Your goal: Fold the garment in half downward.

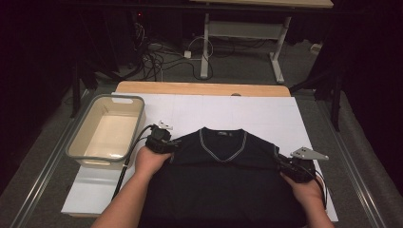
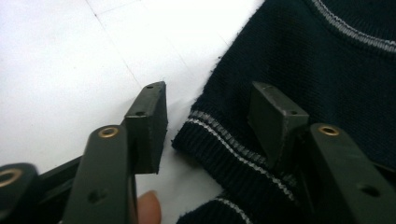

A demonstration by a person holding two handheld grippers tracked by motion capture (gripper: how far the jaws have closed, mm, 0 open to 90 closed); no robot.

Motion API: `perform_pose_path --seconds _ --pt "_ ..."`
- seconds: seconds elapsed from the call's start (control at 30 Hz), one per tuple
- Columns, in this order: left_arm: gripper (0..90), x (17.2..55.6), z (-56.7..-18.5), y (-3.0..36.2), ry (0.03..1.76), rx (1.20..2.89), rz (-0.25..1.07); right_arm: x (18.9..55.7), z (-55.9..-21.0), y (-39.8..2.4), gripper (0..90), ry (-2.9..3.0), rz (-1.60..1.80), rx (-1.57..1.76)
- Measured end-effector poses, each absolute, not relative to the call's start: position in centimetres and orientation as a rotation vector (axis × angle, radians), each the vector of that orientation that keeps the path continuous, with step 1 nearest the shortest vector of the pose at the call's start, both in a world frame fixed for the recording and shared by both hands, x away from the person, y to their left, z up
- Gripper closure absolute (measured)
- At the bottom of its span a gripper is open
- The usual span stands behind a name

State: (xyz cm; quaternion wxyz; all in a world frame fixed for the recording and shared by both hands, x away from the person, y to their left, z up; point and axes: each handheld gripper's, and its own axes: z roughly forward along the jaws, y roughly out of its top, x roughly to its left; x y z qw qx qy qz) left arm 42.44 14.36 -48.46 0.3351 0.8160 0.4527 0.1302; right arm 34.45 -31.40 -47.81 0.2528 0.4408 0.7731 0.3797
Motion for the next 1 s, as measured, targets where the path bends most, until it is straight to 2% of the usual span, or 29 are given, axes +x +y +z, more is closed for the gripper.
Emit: perform_pose_path --seconds 0.2,0.27,0.5,0.7,0.9,1.0 --pt "70.8 41.7 -48.9 14.2 1.104 2.112 0.363 34.5 -47.8 -31.4 78.0 2.102 1.034 1.203" --pt "73.2 41.7 -49.0 14.3 1.097 2.108 0.355 34.5 -47.7 -31.4 75.6 2.107 1.031 1.193" --pt "74.0 41.7 -49.0 14.4 1.093 2.105 0.355 34.8 -46.4 -31.5 60.8 2.061 1.096 1.217" --pt "74.0 41.6 -49.0 14.4 1.091 2.104 0.355 37.0 -44.4 -31.4 57.5 1.986 1.082 1.275" --pt "74.0 41.6 -49.0 14.4 1.09 2.105 0.357 39.9 -46.1 -31.6 56.2 2.022 0.996 1.431" --pt "74.0 41.6 -49.0 14.3 1.09 2.106 0.363 40.5 -47.3 -31.4 48.6 2.075 0.956 1.488"
